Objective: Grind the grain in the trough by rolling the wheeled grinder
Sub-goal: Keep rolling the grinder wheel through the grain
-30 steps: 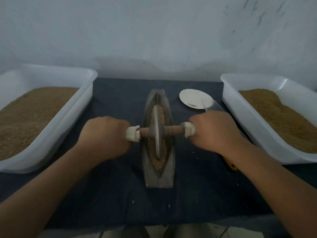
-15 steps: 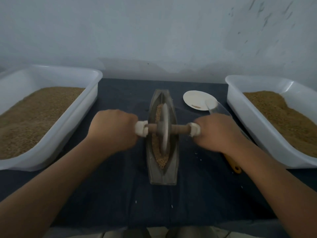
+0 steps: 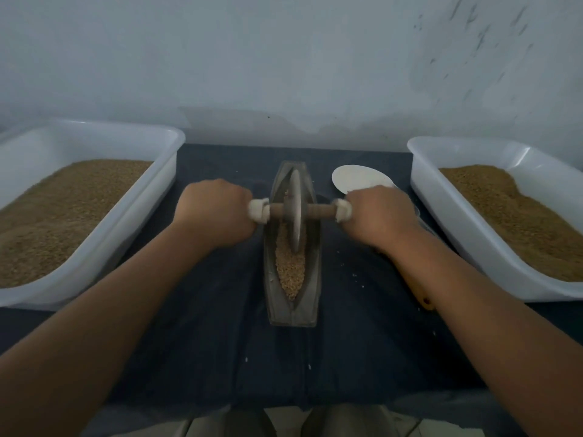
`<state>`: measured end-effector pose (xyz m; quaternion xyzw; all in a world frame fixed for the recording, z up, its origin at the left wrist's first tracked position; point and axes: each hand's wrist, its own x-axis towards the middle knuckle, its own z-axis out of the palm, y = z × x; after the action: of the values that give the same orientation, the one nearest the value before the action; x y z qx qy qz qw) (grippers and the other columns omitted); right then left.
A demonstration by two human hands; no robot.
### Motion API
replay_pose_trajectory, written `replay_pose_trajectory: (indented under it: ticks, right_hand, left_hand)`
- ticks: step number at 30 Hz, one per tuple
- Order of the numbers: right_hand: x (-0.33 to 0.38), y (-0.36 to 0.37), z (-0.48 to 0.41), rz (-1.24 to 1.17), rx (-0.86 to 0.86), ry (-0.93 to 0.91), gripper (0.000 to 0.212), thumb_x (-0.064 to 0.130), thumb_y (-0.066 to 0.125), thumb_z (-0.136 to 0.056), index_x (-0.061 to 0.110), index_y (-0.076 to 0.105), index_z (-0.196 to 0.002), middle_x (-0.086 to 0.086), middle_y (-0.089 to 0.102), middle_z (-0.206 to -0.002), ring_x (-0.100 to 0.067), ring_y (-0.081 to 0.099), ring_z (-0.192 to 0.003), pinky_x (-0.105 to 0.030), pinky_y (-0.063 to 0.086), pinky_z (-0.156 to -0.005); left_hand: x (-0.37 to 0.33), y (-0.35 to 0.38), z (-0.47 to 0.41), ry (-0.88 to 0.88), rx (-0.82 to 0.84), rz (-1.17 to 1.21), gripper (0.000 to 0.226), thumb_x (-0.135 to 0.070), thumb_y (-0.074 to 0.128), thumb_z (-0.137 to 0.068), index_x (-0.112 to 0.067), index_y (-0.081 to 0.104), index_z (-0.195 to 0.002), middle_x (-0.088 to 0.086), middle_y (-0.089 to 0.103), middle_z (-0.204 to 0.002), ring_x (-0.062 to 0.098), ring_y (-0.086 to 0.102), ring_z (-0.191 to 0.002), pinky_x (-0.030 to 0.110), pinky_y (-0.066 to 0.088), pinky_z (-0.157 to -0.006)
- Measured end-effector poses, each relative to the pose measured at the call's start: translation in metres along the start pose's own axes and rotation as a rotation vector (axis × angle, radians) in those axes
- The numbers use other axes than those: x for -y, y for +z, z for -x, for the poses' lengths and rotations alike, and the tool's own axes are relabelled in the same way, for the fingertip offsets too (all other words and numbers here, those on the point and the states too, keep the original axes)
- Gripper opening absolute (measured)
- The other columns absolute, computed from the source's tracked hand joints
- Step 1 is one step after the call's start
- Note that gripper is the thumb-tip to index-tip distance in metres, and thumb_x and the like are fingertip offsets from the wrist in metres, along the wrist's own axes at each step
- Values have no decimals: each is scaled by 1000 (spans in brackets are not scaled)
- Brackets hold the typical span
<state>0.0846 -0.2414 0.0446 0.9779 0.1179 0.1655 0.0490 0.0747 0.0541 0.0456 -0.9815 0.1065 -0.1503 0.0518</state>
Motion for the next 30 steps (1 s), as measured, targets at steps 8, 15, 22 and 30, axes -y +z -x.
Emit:
replay_pose_trajectory:
  ticks: [8, 15, 22, 30]
  right_hand:
    - [-3, 0, 30, -4, 64, -38, 52, 67, 23, -79, 28, 55, -68, 9, 54, -60, -9, 47, -54, -28, 35, -50]
    - [2, 11, -25, -35, 43, 139, 49, 55, 33, -89, 19, 62, -75, 3, 61, -72, -26, 61, -73, -34, 44, -66]
    - [-9, -8, 56, -131, 122, -78, 47, 66, 25, -70, 30, 54, -65, 10, 55, -57, -9, 55, -55, -37, 52, -54]
    - [4, 12, -17, 23, -148, 95, 48, 56, 35, -92, 18, 53, -69, 4, 51, -61, -24, 52, -58, -28, 36, -54]
  left_hand:
    - [2, 5, 32, 54, -84, -53, 36, -60, 58, -78, -30, 44, -63, -11, 46, -57, 13, 47, -50, 24, 28, -51]
    - [-6, -12, -35, -26, 60, -7, 30, -54, 57, -80, -25, 58, -70, -7, 57, -70, 23, 62, -68, 33, 47, -63]
    - [4, -8, 54, 161, -173, -129, 54, -60, 73, -68, -36, 25, -59, -16, 33, -48, 2, 28, -40, 17, 14, -47]
    - [5, 16, -33, -34, -57, 9, 38, -59, 55, -83, -26, 52, -64, -9, 52, -64, 21, 50, -58, 30, 38, -58]
